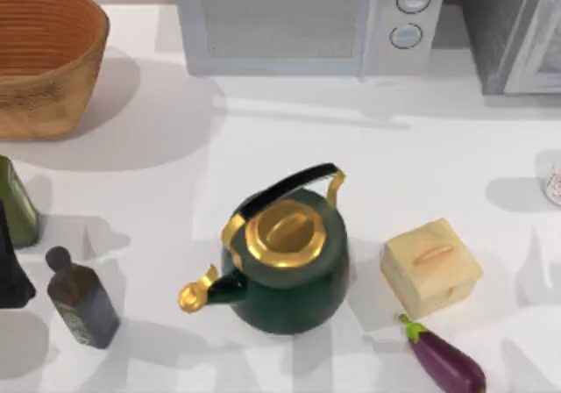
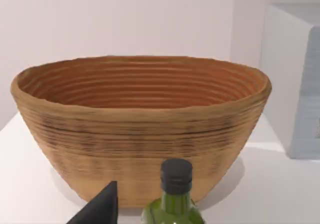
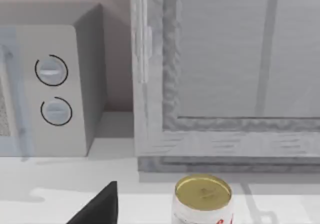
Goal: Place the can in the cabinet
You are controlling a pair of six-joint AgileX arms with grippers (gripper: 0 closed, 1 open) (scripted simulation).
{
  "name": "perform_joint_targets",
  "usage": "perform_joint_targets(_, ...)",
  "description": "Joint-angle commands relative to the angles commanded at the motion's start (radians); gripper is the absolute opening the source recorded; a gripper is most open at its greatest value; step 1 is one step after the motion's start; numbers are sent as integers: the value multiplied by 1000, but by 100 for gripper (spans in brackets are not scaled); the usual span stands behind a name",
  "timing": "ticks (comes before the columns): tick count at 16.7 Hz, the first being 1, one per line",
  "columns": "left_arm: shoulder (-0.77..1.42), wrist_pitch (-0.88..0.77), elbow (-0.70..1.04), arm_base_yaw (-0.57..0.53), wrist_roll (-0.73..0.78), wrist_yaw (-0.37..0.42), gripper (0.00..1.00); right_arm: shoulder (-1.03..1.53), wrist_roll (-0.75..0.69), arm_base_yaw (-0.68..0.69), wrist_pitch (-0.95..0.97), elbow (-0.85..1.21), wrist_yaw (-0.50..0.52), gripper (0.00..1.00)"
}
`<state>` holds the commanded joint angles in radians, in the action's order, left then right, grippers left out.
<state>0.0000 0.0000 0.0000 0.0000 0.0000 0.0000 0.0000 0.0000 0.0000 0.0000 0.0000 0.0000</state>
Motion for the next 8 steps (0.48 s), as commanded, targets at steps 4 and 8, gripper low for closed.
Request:
perform_joint_targets(4, 0, 0, 0, 0, 0, 0, 100, 31, 6, 12, 29, 11, 3, 100)
perform_joint_targets(8, 0, 0, 0, 0, 0, 0, 100, 219, 25, 62, 206, 60, 23, 100)
